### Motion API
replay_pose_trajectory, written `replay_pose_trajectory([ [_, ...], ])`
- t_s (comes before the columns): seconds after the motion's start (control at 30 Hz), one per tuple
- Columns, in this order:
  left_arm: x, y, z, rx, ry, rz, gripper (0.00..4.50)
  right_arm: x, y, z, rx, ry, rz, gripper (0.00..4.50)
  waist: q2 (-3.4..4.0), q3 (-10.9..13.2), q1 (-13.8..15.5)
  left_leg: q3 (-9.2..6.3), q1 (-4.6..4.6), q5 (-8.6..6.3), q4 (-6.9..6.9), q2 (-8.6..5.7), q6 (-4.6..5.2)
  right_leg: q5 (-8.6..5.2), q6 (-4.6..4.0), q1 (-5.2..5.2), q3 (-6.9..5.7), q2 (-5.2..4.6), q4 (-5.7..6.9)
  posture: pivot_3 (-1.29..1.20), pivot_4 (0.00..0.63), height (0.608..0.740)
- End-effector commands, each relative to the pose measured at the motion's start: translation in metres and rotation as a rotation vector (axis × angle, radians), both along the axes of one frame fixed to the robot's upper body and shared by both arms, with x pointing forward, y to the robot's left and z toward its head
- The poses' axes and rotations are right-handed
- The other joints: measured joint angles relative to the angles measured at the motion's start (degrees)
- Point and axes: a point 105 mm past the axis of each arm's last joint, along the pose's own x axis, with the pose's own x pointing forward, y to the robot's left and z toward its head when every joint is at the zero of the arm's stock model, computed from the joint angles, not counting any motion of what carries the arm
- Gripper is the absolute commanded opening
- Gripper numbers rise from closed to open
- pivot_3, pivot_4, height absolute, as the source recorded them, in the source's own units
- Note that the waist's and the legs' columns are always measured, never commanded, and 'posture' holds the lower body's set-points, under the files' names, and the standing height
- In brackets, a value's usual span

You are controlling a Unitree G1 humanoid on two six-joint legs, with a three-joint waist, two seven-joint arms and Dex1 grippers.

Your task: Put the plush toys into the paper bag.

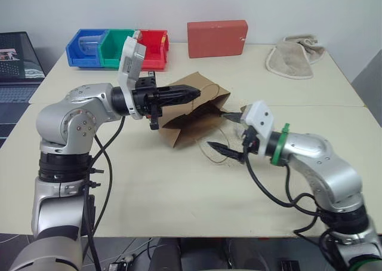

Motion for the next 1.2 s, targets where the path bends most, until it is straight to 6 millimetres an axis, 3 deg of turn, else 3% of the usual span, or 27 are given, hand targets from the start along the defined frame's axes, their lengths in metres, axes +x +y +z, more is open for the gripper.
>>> replay_pose_trajectory([
  [0.03, -0.009, 0.003, 0.006, 0.011, -0.020, -0.027, 0.00, 0.011, -0.028, -0.014, -0.186, -0.090, -0.067, 4.47, -0.03, 0.01, 0.25, 0.00, 0.00, 0.00, 0.00, 0.01, 0.01, 0.00, 0.00, 0.00, -0.01, 0.01, -0.03, 0.00, 0.150, 0.740],
  [0.13, -0.009, 0.005, 0.006, 0.012, -0.015, -0.024, 0.00, 0.027, -0.045, -0.034, -0.318, -0.149, -0.123, 4.47, -0.07, 0.03, 0.20, 0.06, 0.01, 0.00, 0.01, 0.01, 0.01, 0.00, 0.00, -0.02, 0.04, 0.01, -0.04, 0.00, 0.150, 0.740],
  [0.33, -0.010, 0.005, 0.008, 0.010, -0.017, -0.020, 0.00, 0.044, -0.046, -0.052, -0.393, -0.210, -0.141, 4.47, -0.09, 0.05, 0.16, 0.12, 0.01, 0.00, 0.01, 0.01, 0.00, 0.00, 0.00, -0.04, 0.11, 0.01, -0.03, 0.00, 0.150, 0.740],
  [0.37, -0.010, 0.005, 0.008, 0.009, -0.017, -0.018, 0.00, 0.048, -0.047, -0.056, -0.413, -0.226, -0.150, 4.31, -0.09, 0.04, 0.22, 0.12, 0.00, 0.00, 0.01, 0.01, 0.00, 0.00, 0.00, -0.04, 0.11, 0.01, -0.03, 0.00, 0.150, 0.740],
  [0.47, -0.011, 0.007, 0.010, 0.009, -0.017, -0.015, 0.00, 0.058, -0.050, -0.060, -0.437, -0.261, -0.186, 3.57, -0.09, 0.05, 0.31, 0.10, 0.01, 0.00, 0.02, 0.01, 0.00, 0.00, 0.00, -0.03, 0.10, 0.00, -0.02, 0.00, 0.150, 0.740],
  [0.73, -0.013, 0.008, 0.011, 0.014, -0.026, -0.017, 0.00, 0.066, -0.061, -0.060, -0.450, -0.293, -0.236, 0.68, -0.09, 0.05, 0.49, 0.08, 0.02, 0.01, 0.05, 0.01, -0.01, 0.00, 0.00, 0.00, 0.08, 0.00, 0.00, 0.00, 0.150, 0.740],
  [0.8, -0.013, 0.008, 0.012, 0.012, -0.026, -0.019, 0.00, 0.066, -0.061, -0.056, -0.451, -0.321, -0.235, 0.02, -0.09, 0.05, 0.50, 0.08, 0.03, 0.01, 0.08, 0.01, -0.01, 0.00, 0.00, 0.02, 0.08, 0.00, 0.00, 0.00, 0.150, 0.740],
  [0.93, -0.014, 0.010, 0.014, 0.009, -0.027, -0.019, 0.00, 0.062, -0.066, -0.023, -0.378, -0.379, -0.247, 0.02, -0.09, 0.05, 0.52, 0.08, 0.02, 0.01, 0.10, 0.01, -0.01, 0.00, 0.00, 0.02, 0.08, 0.00, 0.01, 0.00, 0.150, 0.740],
  [1.07, -0.014, 0.011, 0.014, 0.011, -0.027, -0.016, 0.00, 0.031, -0.057, 0.001, -0.332, -0.293, -0.077, 0.02, -0.08, 0.06, 0.64, 0.04, 0.01, 0.00, 0.06, 0.01, -0.01, 0.00, 0.00, 0.02, 0.05, 0.00, 0.00, 0.00, 0.150, 0.740],
  [1.2, -0.014, 0.010, 0.014, 0.010, -0.026, -0.022, 0.00, -0.006, -0.055, 0.024, -0.302, -0.098, 0.079, 0.02, -0.06, 0.07, 0.66, -0.02, 0.01, 0.00, 0.02, 0.02, 0.00, 0.00, -0.01, 0.06, -0.01, 0.00, -0.02, 0.00, 0.150, 0.740],
])
